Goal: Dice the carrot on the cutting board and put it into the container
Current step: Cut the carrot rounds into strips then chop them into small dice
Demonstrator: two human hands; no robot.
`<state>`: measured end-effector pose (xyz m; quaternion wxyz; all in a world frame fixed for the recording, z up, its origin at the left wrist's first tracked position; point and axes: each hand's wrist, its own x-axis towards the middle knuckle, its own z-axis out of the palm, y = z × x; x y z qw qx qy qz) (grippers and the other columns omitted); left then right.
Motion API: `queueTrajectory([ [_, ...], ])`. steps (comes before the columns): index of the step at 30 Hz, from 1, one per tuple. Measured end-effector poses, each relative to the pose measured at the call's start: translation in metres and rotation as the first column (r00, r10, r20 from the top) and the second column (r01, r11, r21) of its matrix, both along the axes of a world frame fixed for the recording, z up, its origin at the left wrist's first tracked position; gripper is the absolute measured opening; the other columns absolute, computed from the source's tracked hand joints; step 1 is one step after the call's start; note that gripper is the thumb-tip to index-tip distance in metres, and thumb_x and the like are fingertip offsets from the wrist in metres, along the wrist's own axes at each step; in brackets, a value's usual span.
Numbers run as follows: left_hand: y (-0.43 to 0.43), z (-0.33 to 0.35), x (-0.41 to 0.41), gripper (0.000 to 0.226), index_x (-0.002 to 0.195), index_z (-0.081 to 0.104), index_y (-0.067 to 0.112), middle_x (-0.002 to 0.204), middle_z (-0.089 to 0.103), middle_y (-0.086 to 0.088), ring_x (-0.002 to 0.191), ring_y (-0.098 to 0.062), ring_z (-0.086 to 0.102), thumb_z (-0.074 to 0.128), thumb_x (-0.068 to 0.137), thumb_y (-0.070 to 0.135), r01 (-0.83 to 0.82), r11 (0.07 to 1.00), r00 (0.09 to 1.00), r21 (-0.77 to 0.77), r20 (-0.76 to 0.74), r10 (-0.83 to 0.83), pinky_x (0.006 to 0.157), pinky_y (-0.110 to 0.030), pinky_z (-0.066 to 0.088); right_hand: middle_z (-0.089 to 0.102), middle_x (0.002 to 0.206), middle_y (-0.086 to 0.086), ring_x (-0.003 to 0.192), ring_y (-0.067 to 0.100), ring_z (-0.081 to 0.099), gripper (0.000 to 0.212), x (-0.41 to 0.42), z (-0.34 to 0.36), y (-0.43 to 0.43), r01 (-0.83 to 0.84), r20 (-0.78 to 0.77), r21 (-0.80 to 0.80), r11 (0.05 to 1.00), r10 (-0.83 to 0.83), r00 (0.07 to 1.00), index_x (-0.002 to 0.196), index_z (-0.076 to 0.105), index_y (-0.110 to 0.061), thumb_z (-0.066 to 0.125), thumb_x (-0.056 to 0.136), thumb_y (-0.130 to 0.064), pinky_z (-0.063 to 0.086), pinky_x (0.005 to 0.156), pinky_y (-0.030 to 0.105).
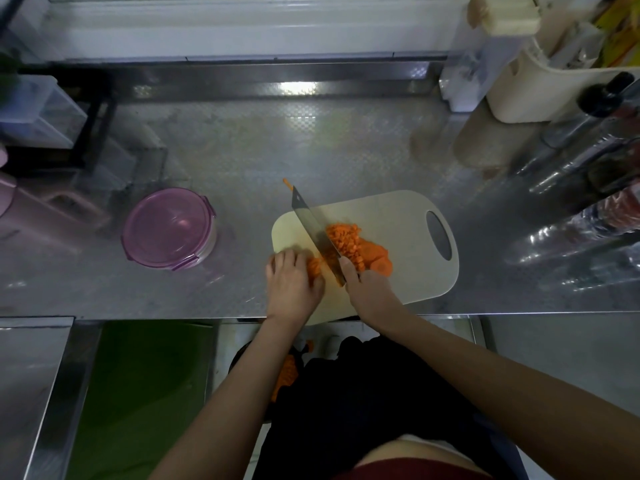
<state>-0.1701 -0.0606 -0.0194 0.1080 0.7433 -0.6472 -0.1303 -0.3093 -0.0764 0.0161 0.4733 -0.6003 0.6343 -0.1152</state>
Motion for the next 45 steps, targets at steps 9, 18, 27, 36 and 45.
queueTrajectory([
  [9, -0.001, -0.002, 0.005, 0.030, 0.113, 0.063, 0.015, 0.112, 0.060, -0.004, 0.114, -0.023, 0.045, 0.057, 0.088, 0.030, -0.010, 0.998, 1.000, -0.057, -0.017, 0.009, 0.099, -0.030, 0.019, 0.051, 0.059, 0.003, 0.067, 0.022, 0.052, 0.058, 0.004, 0.004, 0.003, -0.010, 0.023, 0.044, 0.999, 0.009, 1.000, 0.053, 0.047, -0.016, 0.028, 0.099, -0.047, 0.037, 0.068, 0.027],
  [18, 0.001, -0.003, 0.002, 0.015, 0.092, 0.072, 0.012, 0.092, 0.066, -0.005, 0.098, -0.028, 0.055, 0.067, 0.081, 0.021, -0.072, 0.995, 0.997, -0.074, -0.025, 0.071, 0.083, -0.031, 0.024, 0.062, 0.092, 0.016, 0.089, 0.026, 0.054, 0.046, 0.008, 0.008, 0.006, -0.020, 0.033, 0.000, 1.000, 0.020, 0.999, 0.084, 0.063, -0.008, 0.032, 0.101, -0.037, 0.031, 0.073, 0.023],
  [27, -0.001, -0.004, 0.002, 0.013, 0.070, 0.071, 0.011, 0.071, 0.064, -0.001, 0.077, -0.026, 0.060, 0.081, 0.065, 0.018, -0.025, 0.994, 0.997, -0.108, 0.068, 0.033, 0.074, -0.030, 0.026, 0.066, 0.106, 0.018, 0.107, 0.032, 0.059, 0.055, 0.015, -0.007, 0.003, -0.026, -0.058, 0.026, 0.999, 0.028, 0.998, 0.110, 0.062, -0.001, 0.033, 0.098, -0.046, 0.038, 0.077, 0.026],
  [36, 0.002, -0.005, 0.003, 0.013, 0.075, 0.070, 0.014, 0.071, 0.063, 0.000, 0.078, -0.026, 0.060, 0.080, 0.067, 0.017, -0.014, 0.992, 0.999, -0.126, 0.041, 0.019, 0.075, -0.031, 0.026, 0.067, 0.102, 0.024, 0.101, 0.035, 0.061, 0.059, 0.023, -0.009, -0.004, -0.047, -0.105, -0.045, 0.998, 0.042, 0.994, 0.102, 0.065, 0.003, 0.031, 0.099, -0.044, 0.045, 0.085, 0.035],
  [45, -0.004, -0.001, 0.009, 0.022, 0.095, 0.073, 0.020, 0.094, 0.070, 0.000, 0.102, -0.029, 0.056, 0.072, 0.076, 0.031, -0.013, 0.997, 1.000, -0.080, -0.008, 0.013, 0.086, -0.033, 0.023, 0.065, 0.098, 0.026, 0.100, 0.035, 0.059, 0.066, 0.006, -0.010, -0.009, 0.060, -0.062, 0.012, 0.998, -0.059, 0.996, 0.094, 0.066, 0.007, 0.031, 0.098, -0.048, 0.042, 0.081, 0.031],
])
